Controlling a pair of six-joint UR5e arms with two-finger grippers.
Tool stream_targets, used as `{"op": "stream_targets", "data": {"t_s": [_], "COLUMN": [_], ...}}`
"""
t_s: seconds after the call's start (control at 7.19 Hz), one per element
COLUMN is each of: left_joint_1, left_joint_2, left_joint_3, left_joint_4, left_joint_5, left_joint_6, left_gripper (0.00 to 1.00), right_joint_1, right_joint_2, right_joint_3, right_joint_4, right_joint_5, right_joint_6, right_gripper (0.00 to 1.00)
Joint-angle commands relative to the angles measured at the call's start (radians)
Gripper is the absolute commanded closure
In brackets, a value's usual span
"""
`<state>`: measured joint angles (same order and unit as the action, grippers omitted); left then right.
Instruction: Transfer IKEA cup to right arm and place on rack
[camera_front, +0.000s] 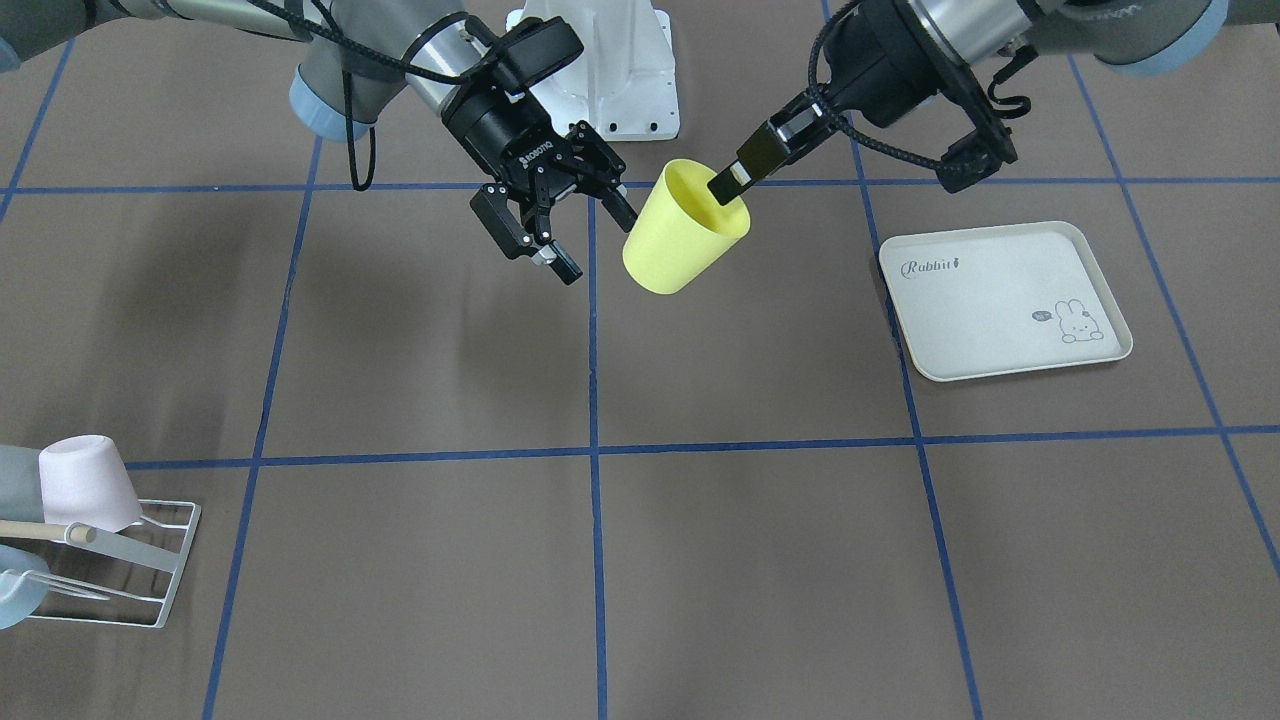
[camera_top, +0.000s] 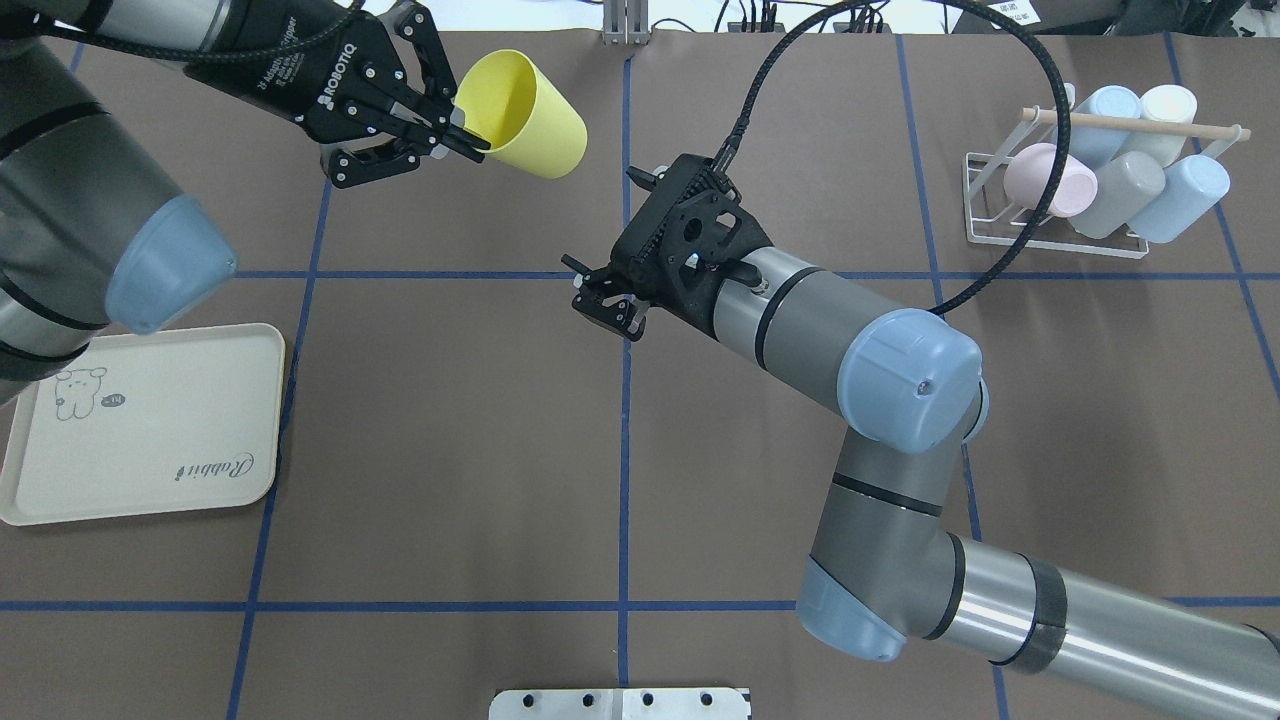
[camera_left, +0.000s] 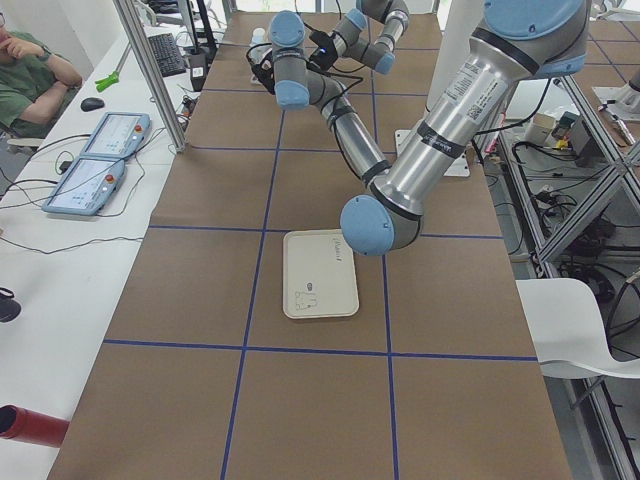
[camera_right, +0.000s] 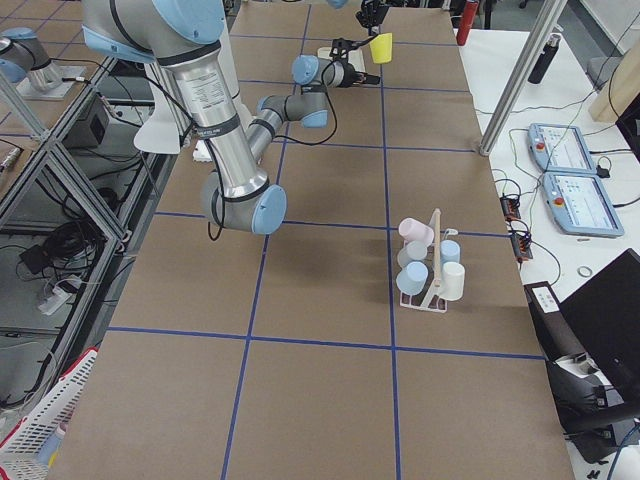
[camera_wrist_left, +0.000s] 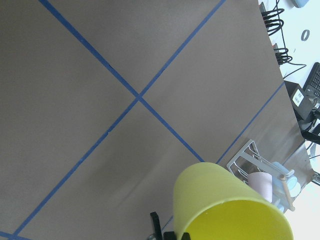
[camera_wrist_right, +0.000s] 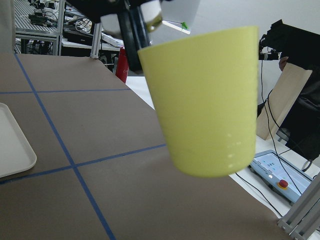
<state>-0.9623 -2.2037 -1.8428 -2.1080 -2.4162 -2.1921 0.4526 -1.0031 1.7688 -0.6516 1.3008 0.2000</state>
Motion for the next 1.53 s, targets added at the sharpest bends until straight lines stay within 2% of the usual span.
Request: {"op": "stream_targets", "data": {"t_s": [0.0,1.39], "left_joint_1": [0.014,0.062], "left_joint_2": [-0.007,-0.008], "left_joint_3": [0.007,0.005], "left_joint_4": [-0.001,-0.001], "left_joint_5": [-0.001,-0.001], "left_joint_6": [0.002,0.012], "left_gripper": [1.0,1.0], "right_joint_1": [-0.005,-0.005], "right_joint_2": [0.007,0.012], "right_joint_3": [0.006,0.011], "right_joint_4": [0.001,0.0], "right_joint_5": [-0.015,-0.029], "right_joint_6": [-0.001,-0.066], "right_gripper": [0.01,0.01]}}
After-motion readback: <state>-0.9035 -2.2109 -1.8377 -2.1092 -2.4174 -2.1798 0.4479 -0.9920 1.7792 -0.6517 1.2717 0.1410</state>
